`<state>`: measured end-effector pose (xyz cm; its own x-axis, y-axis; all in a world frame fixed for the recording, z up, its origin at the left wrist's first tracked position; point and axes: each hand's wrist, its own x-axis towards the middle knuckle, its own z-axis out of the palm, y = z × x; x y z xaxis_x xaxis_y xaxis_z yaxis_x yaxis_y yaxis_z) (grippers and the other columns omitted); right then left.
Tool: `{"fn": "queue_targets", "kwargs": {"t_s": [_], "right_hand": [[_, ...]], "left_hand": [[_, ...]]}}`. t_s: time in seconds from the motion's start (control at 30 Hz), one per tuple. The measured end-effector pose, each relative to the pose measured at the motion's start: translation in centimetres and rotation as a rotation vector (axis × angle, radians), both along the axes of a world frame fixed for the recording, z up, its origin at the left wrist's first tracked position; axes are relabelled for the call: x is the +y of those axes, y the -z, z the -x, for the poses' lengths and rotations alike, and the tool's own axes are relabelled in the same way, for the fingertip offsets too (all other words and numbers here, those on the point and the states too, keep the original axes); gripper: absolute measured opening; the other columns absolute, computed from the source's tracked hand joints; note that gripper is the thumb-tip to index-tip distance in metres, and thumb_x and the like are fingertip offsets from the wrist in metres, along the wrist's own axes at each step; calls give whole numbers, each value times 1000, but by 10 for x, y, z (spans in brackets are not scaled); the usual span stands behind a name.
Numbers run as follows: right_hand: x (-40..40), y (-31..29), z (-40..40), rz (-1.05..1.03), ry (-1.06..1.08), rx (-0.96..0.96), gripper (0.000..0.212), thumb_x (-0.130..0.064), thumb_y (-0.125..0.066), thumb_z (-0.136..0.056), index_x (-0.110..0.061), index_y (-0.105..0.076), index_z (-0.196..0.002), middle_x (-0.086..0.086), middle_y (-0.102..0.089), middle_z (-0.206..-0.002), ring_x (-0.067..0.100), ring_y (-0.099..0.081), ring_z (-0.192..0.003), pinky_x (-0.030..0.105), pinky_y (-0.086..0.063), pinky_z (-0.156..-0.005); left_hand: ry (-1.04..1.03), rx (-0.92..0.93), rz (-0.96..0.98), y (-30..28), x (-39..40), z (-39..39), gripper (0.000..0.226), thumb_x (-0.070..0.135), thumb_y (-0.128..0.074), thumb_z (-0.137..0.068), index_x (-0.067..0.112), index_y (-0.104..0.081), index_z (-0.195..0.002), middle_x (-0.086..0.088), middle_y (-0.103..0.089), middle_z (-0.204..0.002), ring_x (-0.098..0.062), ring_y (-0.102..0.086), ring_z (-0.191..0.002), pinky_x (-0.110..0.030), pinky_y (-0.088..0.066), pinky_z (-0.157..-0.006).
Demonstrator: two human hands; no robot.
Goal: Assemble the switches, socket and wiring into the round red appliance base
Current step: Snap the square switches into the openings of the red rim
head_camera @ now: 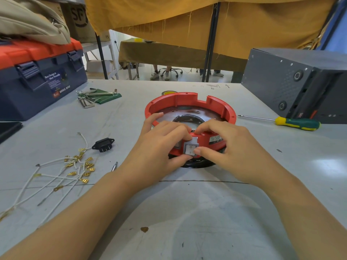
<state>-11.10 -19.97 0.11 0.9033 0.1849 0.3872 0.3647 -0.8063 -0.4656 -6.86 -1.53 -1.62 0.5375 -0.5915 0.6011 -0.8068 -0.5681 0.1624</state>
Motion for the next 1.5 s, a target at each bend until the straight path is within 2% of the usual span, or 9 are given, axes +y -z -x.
{"fn": "queue_targets", "kwargs": {"t_s": [0.1,0.37,0.5,0.6,0.7,0.87,1.03,1.27,1.5], "right_hand": [[0,1,0,-10,1,0,27,-37,-67,-81,-35,-59,-107,-24,-59,-100,-4,-49,-97,1,-35,-80],[2,2,-3,-42,10,-17,25,-27,-67,-83,-27,-63,-107,-18,-60,-99,-4,-48,-95,0,-33,-78],[2,3,-4,-31,19,-15,25,-29,-66,-84,-28,-63,-109,-18,-59,-100,-5,-46,-96,-2,-31,-79],[1,3,-5,-24,26,-9,26,-31,-65,-85,-29,-61,-110,-19,-57,-101,-5,-46,-94,-4,-31,-79],[1,4,-5,2,28,-16,31,-33,-64,-85,-26,-61,-116,-15,-56,-105,-3,-44,-96,-1,-32,-80],[0,5,-7,17,59,-10,31,-39,-63,-84,-25,-62,-111,-10,-58,-105,0,-46,-96,8,-35,-80],[0,5,-8,-44,65,-12,25,-36,-67,-82,-25,-66,-104,-13,-58,-97,-2,-47,-89,1,-33,-77],[1,4,-10,-103,87,-15,22,-33,-71,-79,-27,-68,-100,-28,-51,-85,-20,-46,-88,-4,-31,-76],[2,3,-10,-147,113,-7,19,-31,-73,-78,-27,-70,-96,-27,-55,-84,-13,-51,-85,-3,-34,-75]], "left_hand": [[-12,-5,-25,0,-1,0,25,28,-77,-75,16,-63,-92,4,-67,-105,-19,-62,-101,-44,-23,-110],[-16,57,40,2,-3,-1,31,27,-78,-73,18,-59,-96,8,-64,-99,-14,-54,-96,-31,-23,-105],[27,140,104,0,1,-3,45,43,-69,-75,25,-56,-114,24,-51,-104,11,-35,-101,-23,-26,-99],[-21,170,89,-3,8,-7,48,54,-55,-80,27,-58,-119,15,-58,-114,-3,-45,-112,-29,-30,-103],[-67,202,111,-4,12,-10,41,46,-57,-82,23,-64,-114,9,-62,-114,-10,-50,-111,-36,-31,-104],[-79,259,125,-5,11,-10,38,47,-57,-80,26,-65,-111,10,-62,-109,-9,-51,-107,-40,-36,-101],[-91,295,155,-6,8,-10,37,48,-56,-79,25,-65,-106,8,-61,-103,-12,-52,-103,-41,-38,-98],[-98,288,185,-6,6,-9,22,34,-66,-83,23,-66,-103,7,-60,-97,-14,-51,-97,-40,-40,-94],[-120,289,189,-6,5,-9,22,36,-66,-82,25,-67,-100,7,-60,-94,-12,-51,-93,-33,-41,-87]]}}
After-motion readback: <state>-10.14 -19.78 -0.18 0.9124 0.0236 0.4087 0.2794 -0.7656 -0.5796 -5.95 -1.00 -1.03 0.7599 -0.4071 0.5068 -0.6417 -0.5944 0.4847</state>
